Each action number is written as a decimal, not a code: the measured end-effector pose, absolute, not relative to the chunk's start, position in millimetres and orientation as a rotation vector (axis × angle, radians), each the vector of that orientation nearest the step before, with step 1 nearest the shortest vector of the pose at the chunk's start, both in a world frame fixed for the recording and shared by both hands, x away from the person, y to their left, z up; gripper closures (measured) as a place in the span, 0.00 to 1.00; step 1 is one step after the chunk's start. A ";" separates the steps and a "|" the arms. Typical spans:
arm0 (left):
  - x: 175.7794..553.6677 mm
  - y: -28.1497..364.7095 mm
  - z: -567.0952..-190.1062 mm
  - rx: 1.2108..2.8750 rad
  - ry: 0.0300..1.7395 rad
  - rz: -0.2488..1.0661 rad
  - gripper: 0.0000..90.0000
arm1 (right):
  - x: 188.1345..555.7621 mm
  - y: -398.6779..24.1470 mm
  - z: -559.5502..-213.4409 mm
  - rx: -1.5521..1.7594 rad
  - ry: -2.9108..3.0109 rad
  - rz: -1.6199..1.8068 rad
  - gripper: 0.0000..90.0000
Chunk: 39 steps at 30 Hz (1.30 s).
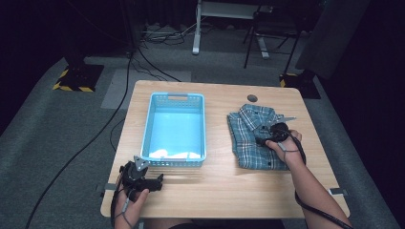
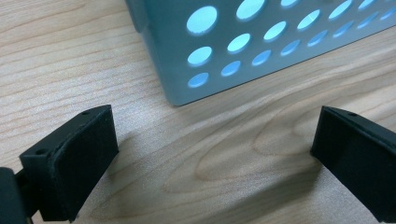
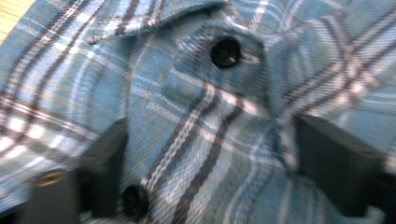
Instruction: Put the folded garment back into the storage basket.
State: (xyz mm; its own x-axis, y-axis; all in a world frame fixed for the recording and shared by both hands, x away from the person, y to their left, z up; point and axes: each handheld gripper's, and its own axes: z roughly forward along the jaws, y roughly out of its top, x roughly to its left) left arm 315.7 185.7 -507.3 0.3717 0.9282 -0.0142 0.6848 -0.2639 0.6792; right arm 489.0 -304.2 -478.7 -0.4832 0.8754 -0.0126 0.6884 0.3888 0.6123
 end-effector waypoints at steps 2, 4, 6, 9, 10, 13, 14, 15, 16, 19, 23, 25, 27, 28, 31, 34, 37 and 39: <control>315.7 185.6 -507.3 2.036 1.388 0.527 0.00 | 487.9 -302.4 -473.3 1.361 2.326 0.751 0.44; 315.6 185.6 -507.3 2.035 1.388 0.527 0.00 | 486.0 -299.0 -468.0 1.366 2.343 0.745 0.62; 315.7 185.5 -507.4 2.035 1.388 0.528 0.00 | 485.2 -297.0 -466.9 1.372 2.335 0.730 0.68; 315.6 185.7 -507.2 2.037 1.388 0.527 0.00 | 484.3 -298.9 -466.5 1.392 2.319 0.753 0.71; 315.6 185.6 -507.3 2.036 1.388 0.528 0.00 | 484.0 -299.6 -466.6 1.392 2.316 0.761 0.72; 315.7 185.7 -507.2 2.036 1.388 0.527 0.00 | 482.5 -300.2 -466.6 1.402 2.300 0.776 0.74; 315.8 185.7 -507.3 2.037 1.387 0.527 0.00 | 482.3 -300.0 -466.4 1.403 2.297 0.777 0.74; 315.7 185.6 -507.3 2.035 1.388 0.527 0.00 | 482.1 -300.2 -465.9 1.405 2.295 0.781 0.74; 315.8 185.7 -507.3 2.036 1.388 0.528 0.00 | 481.8 -300.8 -465.5 1.409 2.292 0.788 0.75; 315.9 185.8 -507.2 2.038 1.387 0.528 0.00 | 480.6 -303.4 -462.1 1.425 2.278 0.815 0.78; 316.0 185.9 -507.2 2.038 1.386 0.527 0.00 | 477.9 -304.1 -454.1 1.425 2.260 0.825 0.80; 316.0 185.9 -507.3 2.037 1.386 0.529 0.00 | 476.6 -305.3 -448.9 1.430 2.251 0.843 0.80; 316.0 185.9 -507.2 2.038 1.386 0.528 0.00 | 475.7 -307.4 -443.2 1.434 2.242 0.864 0.80; 315.9 185.8 -507.3 2.036 1.387 0.529 0.00 | 474.4 -308.3 -439.3 1.445 2.228 0.875 0.80; 315.9 185.8 -507.3 2.036 1.387 0.530 0.00 | 472.2 -311.7 -427.4 1.448 2.209 0.904 0.80; 316.0 185.9 -507.2 2.038 1.386 0.527 0.00 | 469.6 -313.4 -416.4 1.427 2.199 0.907 0.80; 316.0 185.9 -507.2 2.038 1.386 0.528 0.00 | 468.5 -315.4 -407.5 1.421 2.191 0.918 0.80; 316.0 185.8 -507.3 2.037 1.386 0.530 0.00 | 468.3 -315.8 -404.8 1.422 2.190 0.924 0.80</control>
State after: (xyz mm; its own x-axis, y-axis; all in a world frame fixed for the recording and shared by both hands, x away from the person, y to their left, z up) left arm 316.0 185.8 -507.3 0.3717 0.9283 -0.0124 0.6834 -0.2645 0.6805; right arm 468.3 -315.8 -404.8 -0.4229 0.9052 0.0433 0.6628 0.2763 0.6959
